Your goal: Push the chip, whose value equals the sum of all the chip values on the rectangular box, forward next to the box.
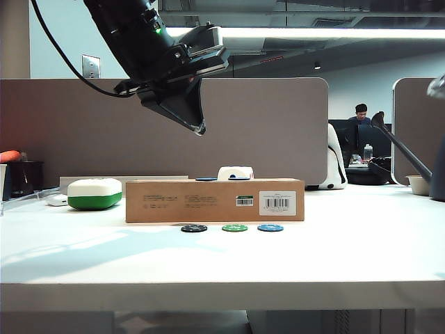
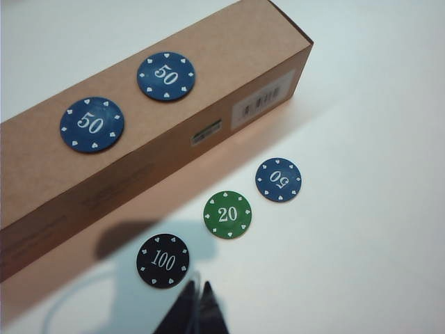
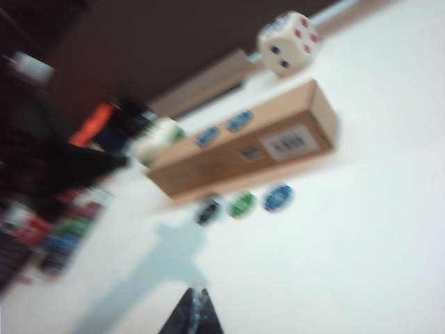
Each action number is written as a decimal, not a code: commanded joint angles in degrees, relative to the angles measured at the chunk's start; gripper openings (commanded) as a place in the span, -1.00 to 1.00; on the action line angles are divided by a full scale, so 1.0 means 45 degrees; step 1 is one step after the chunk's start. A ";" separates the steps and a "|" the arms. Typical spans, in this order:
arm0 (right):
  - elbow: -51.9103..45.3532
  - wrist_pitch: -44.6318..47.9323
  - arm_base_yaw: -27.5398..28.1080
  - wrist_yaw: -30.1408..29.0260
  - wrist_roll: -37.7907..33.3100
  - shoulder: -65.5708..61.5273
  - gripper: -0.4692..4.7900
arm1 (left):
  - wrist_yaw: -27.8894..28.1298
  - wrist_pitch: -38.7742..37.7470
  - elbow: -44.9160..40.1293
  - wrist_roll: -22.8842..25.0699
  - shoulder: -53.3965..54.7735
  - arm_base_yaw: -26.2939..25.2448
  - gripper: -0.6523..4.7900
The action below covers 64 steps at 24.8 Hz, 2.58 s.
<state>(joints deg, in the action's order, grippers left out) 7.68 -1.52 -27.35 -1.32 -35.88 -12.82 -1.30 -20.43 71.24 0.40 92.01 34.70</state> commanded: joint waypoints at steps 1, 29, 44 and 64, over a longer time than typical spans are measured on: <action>0.0262 0.1282 -0.1302 0.1399 0.0685 -0.2380 -0.84 | 0.0000 0.0083 0.0010 0.0044 -0.0034 -0.0024 -0.78; 1.0074 0.7067 -0.2773 -0.2618 0.2079 -2.2678 -0.84 | 0.0000 0.0087 0.0010 0.0044 -0.0034 -0.0029 -0.78; 1.1244 0.5017 -0.2773 0.0369 0.3662 -2.3129 -0.84 | 0.0000 0.0087 0.0010 0.0044 -0.0034 -0.0029 -0.78; 1.2021 0.5197 -0.2739 0.0005 0.3580 -2.3834 -0.84 | 0.0000 0.0087 0.0010 0.0044 -0.0034 -0.0029 -0.78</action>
<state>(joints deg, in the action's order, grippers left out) 62.33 26.11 -39.68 0.80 -19.53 -119.26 -1.06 -20.40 71.24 0.40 92.01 34.46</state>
